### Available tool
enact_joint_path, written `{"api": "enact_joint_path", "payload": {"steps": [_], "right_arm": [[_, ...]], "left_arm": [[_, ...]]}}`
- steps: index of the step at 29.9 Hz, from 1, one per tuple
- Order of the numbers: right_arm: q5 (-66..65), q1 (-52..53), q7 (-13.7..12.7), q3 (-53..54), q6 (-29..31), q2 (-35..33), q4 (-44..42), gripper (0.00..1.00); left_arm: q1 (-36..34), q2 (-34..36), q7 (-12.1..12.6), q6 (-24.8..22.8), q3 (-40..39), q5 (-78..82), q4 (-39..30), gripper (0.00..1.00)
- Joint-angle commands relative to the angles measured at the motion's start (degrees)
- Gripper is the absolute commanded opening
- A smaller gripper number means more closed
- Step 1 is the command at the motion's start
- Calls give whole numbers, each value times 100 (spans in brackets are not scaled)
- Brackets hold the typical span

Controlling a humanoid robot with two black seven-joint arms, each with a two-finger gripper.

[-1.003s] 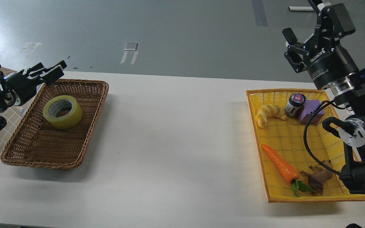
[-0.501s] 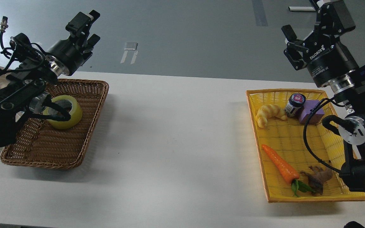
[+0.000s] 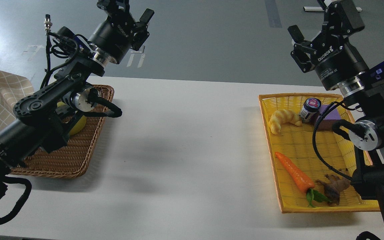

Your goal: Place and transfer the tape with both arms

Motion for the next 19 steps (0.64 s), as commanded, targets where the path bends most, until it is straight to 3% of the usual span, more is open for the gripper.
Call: {"api": "enact_joint_path", "payload": {"steps": [1,7,15,19], "right_arm": [[-1,0,16,0,-15,71,18,100],[7,237,25,-52,-15,141,18,100],[7,501,25,-272,-15,378,1,100],[-1,509,25,-413,-24,378,-8,100]], "left_arm": [[368,-137,2,-55,-308,-226,-238,98],[545,-67,7,-618,-668,-287,-598,98],[799,-128,253,-627,-887,-287,-923,98],[1081,-137,384,-618,-1213,-278,-1398,98]]}}
